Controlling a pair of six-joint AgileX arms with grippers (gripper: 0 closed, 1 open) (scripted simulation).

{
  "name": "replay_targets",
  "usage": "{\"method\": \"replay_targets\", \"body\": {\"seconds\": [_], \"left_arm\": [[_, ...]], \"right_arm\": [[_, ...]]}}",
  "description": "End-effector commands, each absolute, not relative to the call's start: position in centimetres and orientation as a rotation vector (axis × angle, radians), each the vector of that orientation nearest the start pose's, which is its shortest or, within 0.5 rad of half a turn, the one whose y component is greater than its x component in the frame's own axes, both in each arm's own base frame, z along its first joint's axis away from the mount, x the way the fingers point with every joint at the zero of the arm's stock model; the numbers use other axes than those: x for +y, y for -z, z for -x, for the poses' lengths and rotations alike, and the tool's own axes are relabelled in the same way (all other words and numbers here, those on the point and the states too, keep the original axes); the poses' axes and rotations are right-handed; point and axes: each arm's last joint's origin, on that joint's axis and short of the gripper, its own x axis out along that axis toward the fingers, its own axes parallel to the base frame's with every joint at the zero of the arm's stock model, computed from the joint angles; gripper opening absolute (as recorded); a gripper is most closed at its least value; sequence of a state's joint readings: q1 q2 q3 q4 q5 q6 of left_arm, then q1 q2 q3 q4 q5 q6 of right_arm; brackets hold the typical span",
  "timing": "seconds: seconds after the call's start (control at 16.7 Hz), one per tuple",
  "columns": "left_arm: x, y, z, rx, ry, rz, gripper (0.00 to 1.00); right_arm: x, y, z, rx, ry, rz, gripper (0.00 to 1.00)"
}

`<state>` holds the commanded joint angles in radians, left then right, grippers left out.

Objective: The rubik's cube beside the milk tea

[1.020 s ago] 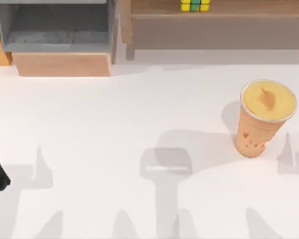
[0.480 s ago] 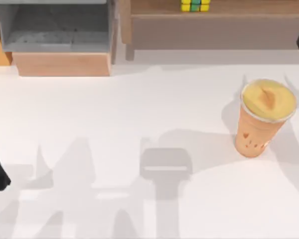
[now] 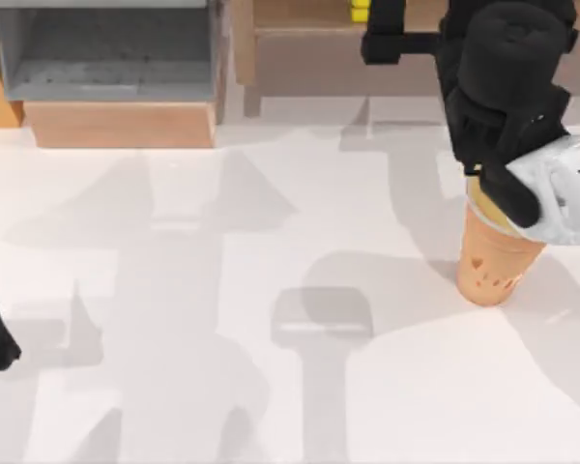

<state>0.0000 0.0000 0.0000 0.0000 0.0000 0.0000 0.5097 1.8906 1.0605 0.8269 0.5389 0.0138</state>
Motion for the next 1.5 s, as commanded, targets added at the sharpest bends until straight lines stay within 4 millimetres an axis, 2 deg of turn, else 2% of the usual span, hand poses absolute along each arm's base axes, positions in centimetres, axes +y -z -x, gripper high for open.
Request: {"method": "replay_targets", "body": {"seconds": [0.18,0.36,0.78,1.08,1.32,1.5], "left_arm": [[-0.1,-16.0,-10.6,0.0,0.0,0.0,1.0],[-0.1,-16.0,-10.6,0.0,0.0,0.0,1.0],[-0.1,-16.0,-10.6,0.0,0.0,0.0,1.0],[-0.1,-16.0,-10.6,0.0,0.0,0.0,1.0],[-0.1,-16.0,-10.6,0.0,0.0,0.0,1.0],[-0.1,-16.0,-10.6,0.0,0.0,0.0,1.0]], "right_arm": [[22.4,-17.2,-38.4,0.001,0.009,0.002,1.0],[24.1,-15.1,-39.0,0.0,0.01,0.0,1.0],[24.1,-15.1,-39.3,0.0,0.01,0.0,1.0],[23.9,-15.8,-42.3,0.0,0.01,0.0,1.0],[24.2,-15.3,-44.6,0.0,0.01,0.0,1.0],[24.2,-14.9,-45.0,0.0,0.01,0.0,1.0]]}}
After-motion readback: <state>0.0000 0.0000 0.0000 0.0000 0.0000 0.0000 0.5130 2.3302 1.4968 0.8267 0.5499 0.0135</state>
